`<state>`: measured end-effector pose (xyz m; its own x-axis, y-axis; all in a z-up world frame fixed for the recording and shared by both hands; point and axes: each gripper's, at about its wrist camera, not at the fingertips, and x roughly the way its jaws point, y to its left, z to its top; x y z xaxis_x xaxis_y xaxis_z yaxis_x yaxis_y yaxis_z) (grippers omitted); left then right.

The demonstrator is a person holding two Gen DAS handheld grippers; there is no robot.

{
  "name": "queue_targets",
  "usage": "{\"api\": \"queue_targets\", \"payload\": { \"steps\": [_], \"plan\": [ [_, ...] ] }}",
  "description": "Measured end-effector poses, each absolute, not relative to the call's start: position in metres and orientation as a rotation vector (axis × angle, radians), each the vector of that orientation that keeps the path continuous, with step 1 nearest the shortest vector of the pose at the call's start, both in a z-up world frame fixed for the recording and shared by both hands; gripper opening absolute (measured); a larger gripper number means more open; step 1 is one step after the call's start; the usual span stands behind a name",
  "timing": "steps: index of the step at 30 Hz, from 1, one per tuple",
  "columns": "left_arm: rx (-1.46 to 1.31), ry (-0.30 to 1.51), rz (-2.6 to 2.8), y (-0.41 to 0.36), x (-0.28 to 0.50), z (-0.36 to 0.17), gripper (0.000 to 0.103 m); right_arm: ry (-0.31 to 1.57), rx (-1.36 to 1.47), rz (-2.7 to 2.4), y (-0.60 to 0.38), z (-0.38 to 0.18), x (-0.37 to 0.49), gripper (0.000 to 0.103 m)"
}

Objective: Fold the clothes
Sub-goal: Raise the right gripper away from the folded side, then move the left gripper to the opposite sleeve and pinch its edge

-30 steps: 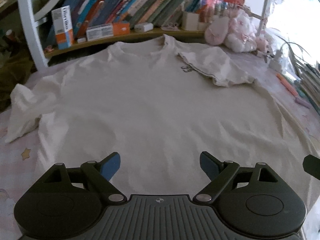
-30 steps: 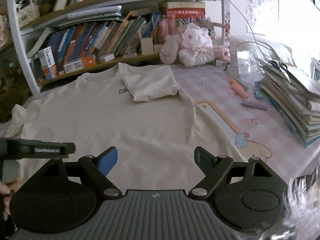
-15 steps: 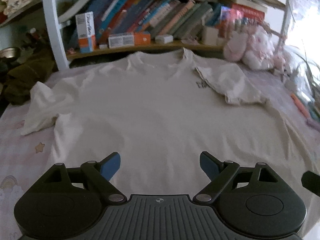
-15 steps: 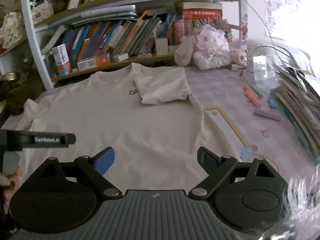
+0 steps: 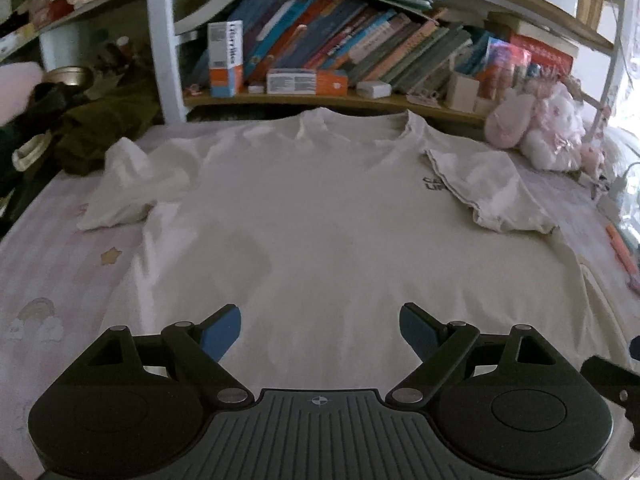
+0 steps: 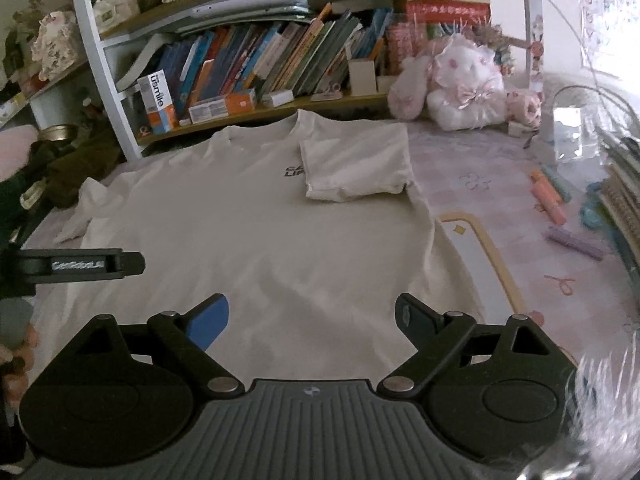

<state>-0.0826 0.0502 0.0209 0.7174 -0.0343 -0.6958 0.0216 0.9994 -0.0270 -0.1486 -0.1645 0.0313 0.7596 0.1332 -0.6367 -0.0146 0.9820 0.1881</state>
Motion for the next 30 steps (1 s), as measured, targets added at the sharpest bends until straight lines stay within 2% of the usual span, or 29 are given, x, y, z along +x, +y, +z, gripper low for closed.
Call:
{"api": "queue_targets", "payload": {
  "steps": [17,30],
  "plan": [
    [-0.072,0.766,0.101,0.158,-0.081,0.018,0.089,0.775,0.254,0.022,-0.117,0.019,-0.102,0.093],
    [-0.119,0.806,0.045,0.234,-0.037,0.000,0.089,0.815,0.104,-0.083,-0.046,0.020,-0.083,0.096]
  ]
}}
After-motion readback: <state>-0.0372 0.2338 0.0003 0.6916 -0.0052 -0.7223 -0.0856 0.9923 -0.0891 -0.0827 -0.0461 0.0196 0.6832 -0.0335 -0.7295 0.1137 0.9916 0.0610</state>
